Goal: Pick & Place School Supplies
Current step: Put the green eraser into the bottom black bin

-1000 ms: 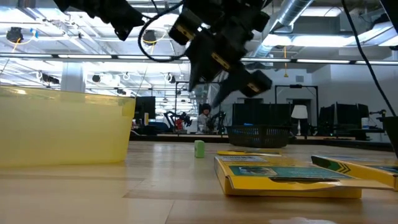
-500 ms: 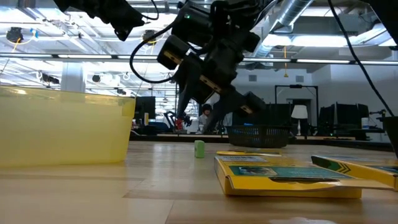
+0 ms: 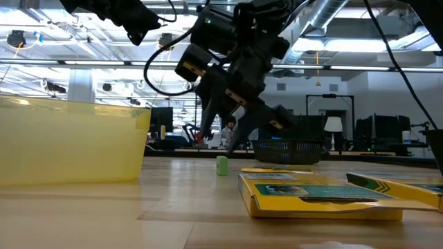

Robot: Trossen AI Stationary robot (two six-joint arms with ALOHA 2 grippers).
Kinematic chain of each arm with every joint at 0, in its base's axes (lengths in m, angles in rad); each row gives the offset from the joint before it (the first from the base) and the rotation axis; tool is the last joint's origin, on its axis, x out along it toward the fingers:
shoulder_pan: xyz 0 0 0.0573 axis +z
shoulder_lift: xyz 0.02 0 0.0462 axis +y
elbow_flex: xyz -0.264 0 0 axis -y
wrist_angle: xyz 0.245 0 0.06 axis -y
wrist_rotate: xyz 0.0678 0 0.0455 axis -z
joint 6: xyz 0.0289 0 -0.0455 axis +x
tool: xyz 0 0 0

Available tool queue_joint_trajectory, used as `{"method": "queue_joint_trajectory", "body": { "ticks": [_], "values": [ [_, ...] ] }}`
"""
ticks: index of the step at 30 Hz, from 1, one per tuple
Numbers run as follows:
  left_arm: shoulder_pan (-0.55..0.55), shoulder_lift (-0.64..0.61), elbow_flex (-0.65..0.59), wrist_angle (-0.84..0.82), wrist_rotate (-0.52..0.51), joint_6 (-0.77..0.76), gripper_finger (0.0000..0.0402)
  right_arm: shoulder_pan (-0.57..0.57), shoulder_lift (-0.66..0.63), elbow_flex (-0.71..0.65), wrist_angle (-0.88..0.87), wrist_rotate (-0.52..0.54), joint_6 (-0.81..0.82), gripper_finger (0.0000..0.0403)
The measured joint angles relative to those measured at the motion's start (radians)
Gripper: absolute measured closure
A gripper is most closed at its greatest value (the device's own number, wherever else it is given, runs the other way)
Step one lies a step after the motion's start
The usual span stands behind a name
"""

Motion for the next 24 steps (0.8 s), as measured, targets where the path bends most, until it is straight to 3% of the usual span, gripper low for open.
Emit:
{"method": "queue_joint_trajectory", "body": {
  "ticks": [24],
  "values": [
    [0.000,0.000,0.000,0.000,0.000,0.018,0.0328,-0.031,0.010,0.000,-0.024,0.044,-0.029,0.0233]
  ]
}}
